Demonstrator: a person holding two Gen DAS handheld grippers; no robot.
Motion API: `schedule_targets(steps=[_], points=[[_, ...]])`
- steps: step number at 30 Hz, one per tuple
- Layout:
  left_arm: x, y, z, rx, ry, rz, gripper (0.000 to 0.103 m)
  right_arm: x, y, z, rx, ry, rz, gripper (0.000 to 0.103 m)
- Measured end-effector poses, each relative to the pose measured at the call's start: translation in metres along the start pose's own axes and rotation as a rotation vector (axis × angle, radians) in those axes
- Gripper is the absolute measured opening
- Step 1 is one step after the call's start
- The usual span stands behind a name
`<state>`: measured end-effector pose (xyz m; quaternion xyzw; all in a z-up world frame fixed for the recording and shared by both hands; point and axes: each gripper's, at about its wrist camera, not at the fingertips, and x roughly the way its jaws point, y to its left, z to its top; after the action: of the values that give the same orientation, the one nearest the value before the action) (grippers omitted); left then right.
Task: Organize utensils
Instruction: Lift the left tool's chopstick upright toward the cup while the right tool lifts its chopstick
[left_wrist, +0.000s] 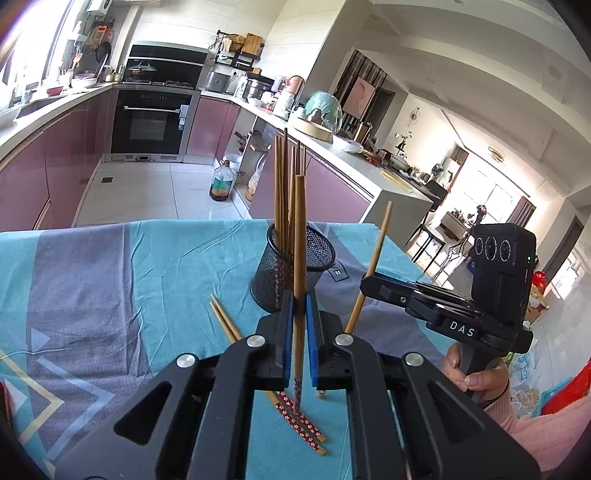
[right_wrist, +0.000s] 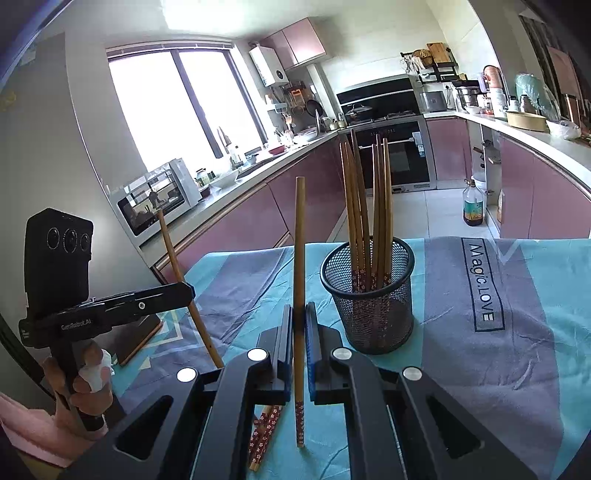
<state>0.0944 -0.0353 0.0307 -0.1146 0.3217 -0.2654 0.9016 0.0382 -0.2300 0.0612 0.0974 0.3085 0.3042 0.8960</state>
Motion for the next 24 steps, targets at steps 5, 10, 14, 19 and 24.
schedule_targets(steps=[5,10,14,19,24], points=[[0.002,0.000,0.009,0.001,-0.017,-0.002,0.007,-0.004,0.002,0.008,-0.019,-0.023,-0.005,0.005],[0.009,-0.004,0.022,0.014,-0.033,-0.006,0.007,-0.010,0.006,0.020,-0.044,-0.052,-0.015,0.005],[0.013,-0.008,0.030,0.031,-0.041,-0.007,0.007,-0.013,0.007,0.027,-0.058,-0.068,-0.023,0.005],[0.018,-0.014,0.038,0.050,-0.042,-0.006,0.007,-0.013,0.005,0.033,-0.065,-0.075,-0.026,0.005],[0.021,-0.019,0.043,0.065,-0.041,0.003,0.007,-0.013,0.003,0.035,-0.069,-0.079,-0.027,0.005]])
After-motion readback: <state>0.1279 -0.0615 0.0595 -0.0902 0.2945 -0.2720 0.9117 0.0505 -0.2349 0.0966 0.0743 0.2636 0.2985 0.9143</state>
